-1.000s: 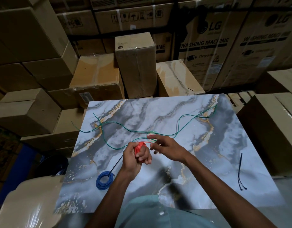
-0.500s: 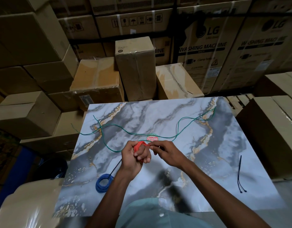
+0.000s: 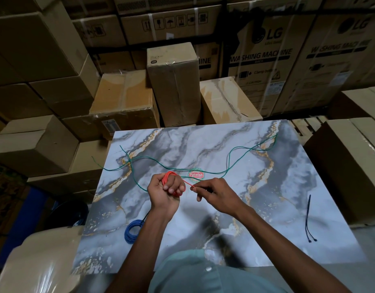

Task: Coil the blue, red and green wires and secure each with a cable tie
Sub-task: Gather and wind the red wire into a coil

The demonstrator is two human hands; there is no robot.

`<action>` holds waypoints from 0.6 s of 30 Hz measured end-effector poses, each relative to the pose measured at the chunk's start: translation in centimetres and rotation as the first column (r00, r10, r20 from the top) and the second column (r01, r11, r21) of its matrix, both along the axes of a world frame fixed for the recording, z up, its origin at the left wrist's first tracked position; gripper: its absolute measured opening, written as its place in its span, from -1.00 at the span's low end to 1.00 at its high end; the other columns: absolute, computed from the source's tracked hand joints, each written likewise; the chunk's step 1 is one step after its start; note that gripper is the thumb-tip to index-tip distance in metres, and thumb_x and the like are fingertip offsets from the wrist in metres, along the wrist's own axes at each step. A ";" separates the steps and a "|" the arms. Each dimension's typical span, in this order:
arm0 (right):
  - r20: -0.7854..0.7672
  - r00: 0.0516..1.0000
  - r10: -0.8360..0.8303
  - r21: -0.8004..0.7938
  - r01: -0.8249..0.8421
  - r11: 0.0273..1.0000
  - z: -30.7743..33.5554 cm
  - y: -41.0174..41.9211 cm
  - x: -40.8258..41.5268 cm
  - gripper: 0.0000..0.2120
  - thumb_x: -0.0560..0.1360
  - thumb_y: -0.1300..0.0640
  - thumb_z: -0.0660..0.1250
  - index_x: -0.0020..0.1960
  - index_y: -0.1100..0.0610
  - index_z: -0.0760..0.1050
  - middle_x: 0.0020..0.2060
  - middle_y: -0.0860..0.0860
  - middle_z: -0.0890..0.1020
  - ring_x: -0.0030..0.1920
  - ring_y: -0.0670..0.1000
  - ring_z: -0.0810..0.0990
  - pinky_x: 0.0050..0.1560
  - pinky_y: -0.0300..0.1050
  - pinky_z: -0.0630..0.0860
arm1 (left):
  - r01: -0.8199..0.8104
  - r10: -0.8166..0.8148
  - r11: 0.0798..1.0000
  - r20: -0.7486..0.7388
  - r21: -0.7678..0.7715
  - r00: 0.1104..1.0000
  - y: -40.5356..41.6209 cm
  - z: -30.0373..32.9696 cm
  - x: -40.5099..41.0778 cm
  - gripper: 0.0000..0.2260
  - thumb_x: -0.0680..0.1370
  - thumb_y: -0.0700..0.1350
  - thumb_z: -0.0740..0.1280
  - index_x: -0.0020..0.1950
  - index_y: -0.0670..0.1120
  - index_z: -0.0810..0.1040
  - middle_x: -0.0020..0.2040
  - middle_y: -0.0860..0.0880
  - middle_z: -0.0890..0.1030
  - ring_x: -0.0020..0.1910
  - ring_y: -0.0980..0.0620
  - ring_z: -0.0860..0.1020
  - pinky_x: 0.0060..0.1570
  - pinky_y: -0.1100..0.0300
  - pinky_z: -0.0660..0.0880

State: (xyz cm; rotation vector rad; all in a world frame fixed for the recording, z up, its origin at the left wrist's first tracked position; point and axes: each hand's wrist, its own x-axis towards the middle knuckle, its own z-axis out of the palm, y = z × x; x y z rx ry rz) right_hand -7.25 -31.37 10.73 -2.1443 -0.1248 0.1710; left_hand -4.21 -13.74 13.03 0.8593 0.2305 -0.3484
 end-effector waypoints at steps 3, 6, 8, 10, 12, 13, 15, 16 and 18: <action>-0.017 1.000 0.027 -0.076 -0.028 0.997 0.0 0.0 -0.1 -0.76 0.66 0.04 0.32 -0.14 -0.09 0.66 -0.33 -0.15 0.69 -0.41 -0.16 0.49 -0.29 -0.34 0.32 | -0.065 0.064 0.997 -0.015 -0.041 0.998 0.1 -0.4 0.4 -0.58 0.56 -0.12 0.01 -0.52 -0.05 0.28 -0.53 -0.02 0.26 -0.50 0.00 0.38 -0.33 0.20 0.32; -0.041 0.995 0.085 -0.157 -0.091 0.983 0.0 0.1 -0.2 -0.78 0.66 0.03 0.30 -0.10 -0.03 0.66 -0.32 -0.15 0.67 -0.40 -0.20 0.52 -0.28 -0.33 0.34 | -0.137 0.132 0.985 -0.059 -0.105 0.990 0.2 -1.0 1.0 -0.58 0.64 -0.11 0.03 -0.40 -0.11 0.38 -0.45 -0.05 0.39 -0.35 -0.05 0.55 -0.19 0.20 0.48; -0.039 0.993 0.114 -0.188 -0.120 0.975 0.2 0.4 -0.4 -0.77 0.65 0.02 0.31 -0.15 -0.01 0.64 -0.35 -0.16 0.65 -0.41 -0.19 0.51 -0.27 -0.33 0.35 | -0.181 0.173 0.978 -0.080 -0.104 0.982 0.2 -1.3 1.3 -0.62 0.69 -0.09 0.04 -0.26 -0.17 0.43 -0.37 -0.08 0.47 -0.24 -0.10 0.62 -0.07 0.16 0.56; -0.035 0.989 0.140 -0.196 -0.145 0.970 0.5 0.7 -0.5 -0.78 0.64 0.02 0.33 -0.13 0.03 0.65 -0.32 -0.13 0.67 -0.40 -0.18 0.52 -0.27 -0.36 0.34 | -0.195 0.188 0.977 -0.087 -0.080 0.978 0.1 -1.7 1.6 -0.64 0.71 -0.06 0.05 -0.16 -0.20 0.46 -0.31 -0.11 0.52 -0.17 -0.12 0.66 0.05 0.11 0.56; -0.030 0.987 0.161 -0.192 -0.164 0.968 1.1 1.0 -0.5 -0.80 0.64 0.03 0.33 -0.08 0.06 0.67 -0.30 -0.12 0.68 -0.40 -0.19 0.52 -0.29 -0.39 0.32 | -0.202 0.198 0.978 -0.076 -0.046 0.977 0.1 -2.1 1.7 -0.63 0.72 -0.04 0.06 -0.11 -0.23 0.48 -0.27 -0.13 0.56 -0.16 -0.12 0.68 0.14 0.07 0.55; -0.025 0.985 0.168 -0.196 -0.170 0.966 1.5 1.1 -0.4 -0.80 0.64 0.03 0.33 -0.07 0.06 0.67 -0.29 -0.11 0.68 -0.40 -0.20 0.52 -0.29 -0.40 0.32 | -0.202 0.200 0.979 -0.067 -0.028 0.978 0.1 -2.3 1.7 -0.63 0.72 -0.03 0.06 -0.10 -0.24 0.48 -0.25 -0.14 0.56 -0.15 -0.12 0.68 0.17 0.06 0.55; -0.004 0.982 0.187 -0.218 -0.184 0.959 2.1 1.1 -0.3 -0.81 0.65 0.05 0.32 -0.06 0.07 0.66 -0.28 -0.10 0.69 -0.41 -0.22 0.52 -0.31 -0.40 0.31 | -0.189 0.190 0.982 -0.049 0.007 0.981 0.1 -2.6 1.6 -0.61 0.72 -0.02 0.06 -0.10 -0.25 0.49 -0.25 -0.14 0.57 -0.11 -0.14 0.67 0.16 0.06 0.58; 0.011 0.980 0.198 -0.237 -0.190 0.953 2.3 1.1 -0.2 -0.80 0.65 0.05 0.32 -0.07 0.08 0.66 -0.28 -0.10 0.69 -0.41 -0.22 0.52 -0.31 -0.39 0.31 | -0.180 0.181 0.983 -0.039 0.026 0.983 0.1 -2.7 1.6 -0.60 0.72 -0.01 0.05 -0.10 -0.25 0.49 -0.25 -0.15 0.57 -0.08 -0.16 0.66 0.12 0.07 0.61; 0.029 0.979 0.202 -0.265 -0.187 0.946 2.6 1.0 0.1 -0.79 0.64 0.02 0.34 -0.09 0.08 0.66 -0.31 -0.12 0.67 -0.40 -0.22 0.52 -0.30 -0.33 0.33 | -0.147 0.148 0.986 -0.011 0.074 0.989 0.1 -2.8 1.5 -0.59 0.72 -0.01 0.03 -0.10 -0.25 0.49 -0.23 -0.18 0.56 -0.06 -0.18 0.64 0.01 0.10 0.63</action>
